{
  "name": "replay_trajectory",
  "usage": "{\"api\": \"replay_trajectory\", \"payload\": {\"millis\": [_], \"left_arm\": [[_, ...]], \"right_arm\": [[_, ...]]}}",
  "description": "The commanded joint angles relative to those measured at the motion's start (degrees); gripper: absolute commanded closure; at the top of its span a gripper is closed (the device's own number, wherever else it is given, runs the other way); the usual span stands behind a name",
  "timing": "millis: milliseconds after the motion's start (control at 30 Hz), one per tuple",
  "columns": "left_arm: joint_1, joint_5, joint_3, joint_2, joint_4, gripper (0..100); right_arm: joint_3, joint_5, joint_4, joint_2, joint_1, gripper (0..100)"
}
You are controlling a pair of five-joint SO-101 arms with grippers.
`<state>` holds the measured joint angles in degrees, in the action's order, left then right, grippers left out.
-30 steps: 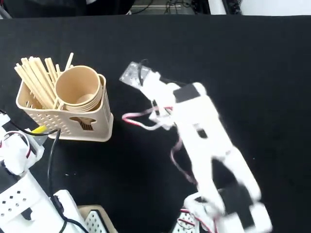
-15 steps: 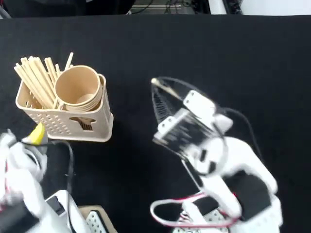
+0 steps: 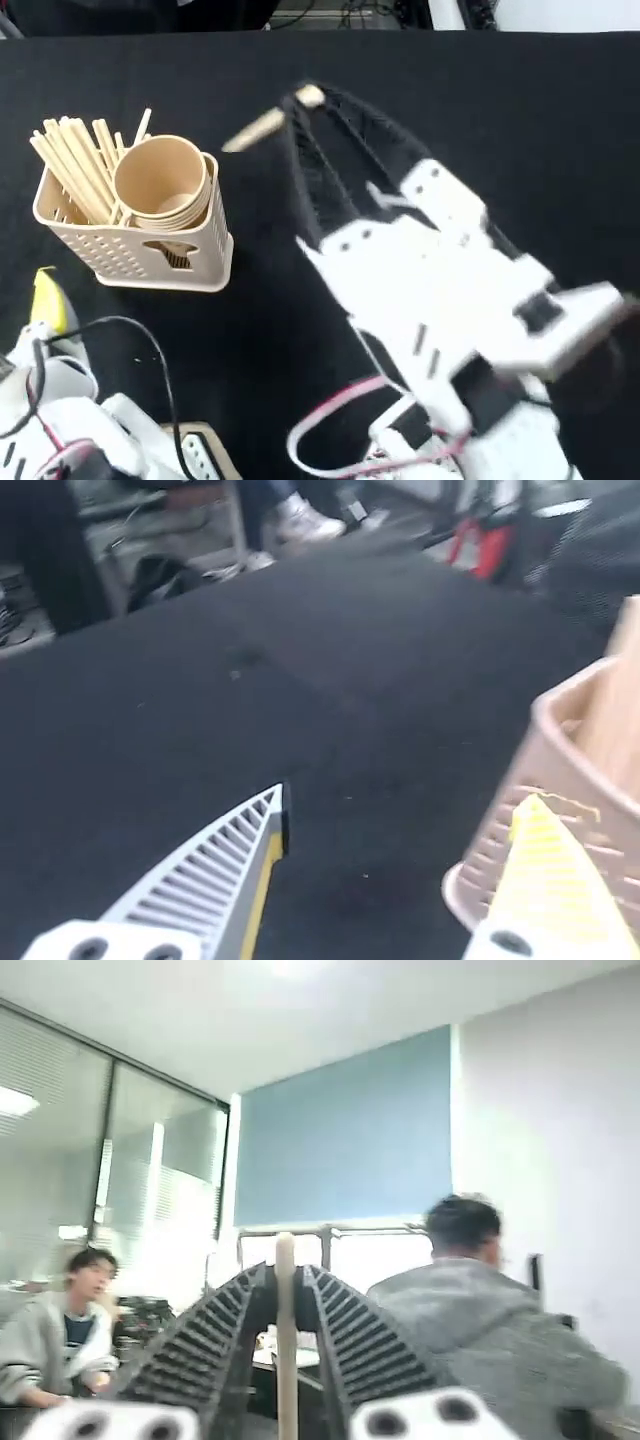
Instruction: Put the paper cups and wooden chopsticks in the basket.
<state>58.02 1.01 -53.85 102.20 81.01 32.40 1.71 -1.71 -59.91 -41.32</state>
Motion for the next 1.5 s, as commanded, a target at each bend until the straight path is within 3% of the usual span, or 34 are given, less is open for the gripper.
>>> {"api": "replay_trajectory", "payload": {"millis": [0,133,367,733,900,1033,1200,1467], "left_arm": [[2.1,-0.6,-5.0,1.9,-2.2,65],[2.3,-0.7,-9.3,2.4,-2.4,65],[2.3,-0.7,-10.6,2.4,-2.4,65],[2.3,-0.7,-10.7,2.4,-2.4,65],[2.3,-0.7,-10.7,2.4,-2.4,65],[2.3,-0.7,-10.7,2.4,-2.3,65],[2.3,-0.7,-10.7,2.4,-2.2,65],[2.3,-0.8,-12.2,2.4,-2.3,65]], "right_arm": [[-0.7,1.8,8.4,6.7,-6.7,98.6],[-3.4,5.7,14.7,17.1,-10.7,98.6],[-13.4,5.5,18.2,35.0,-11.4,98.6],[-17.9,5.5,17.8,45.9,-12.3,98.6],[-18.0,5.7,6.9,46.2,-12.3,98.2],[-19.6,5.8,-4.5,45.0,-12.3,85.2],[-19.6,5.8,-5.4,43.3,-12.3,58.4],[-19.5,5.7,-5.4,36.1,-12.2,69.7]]}}
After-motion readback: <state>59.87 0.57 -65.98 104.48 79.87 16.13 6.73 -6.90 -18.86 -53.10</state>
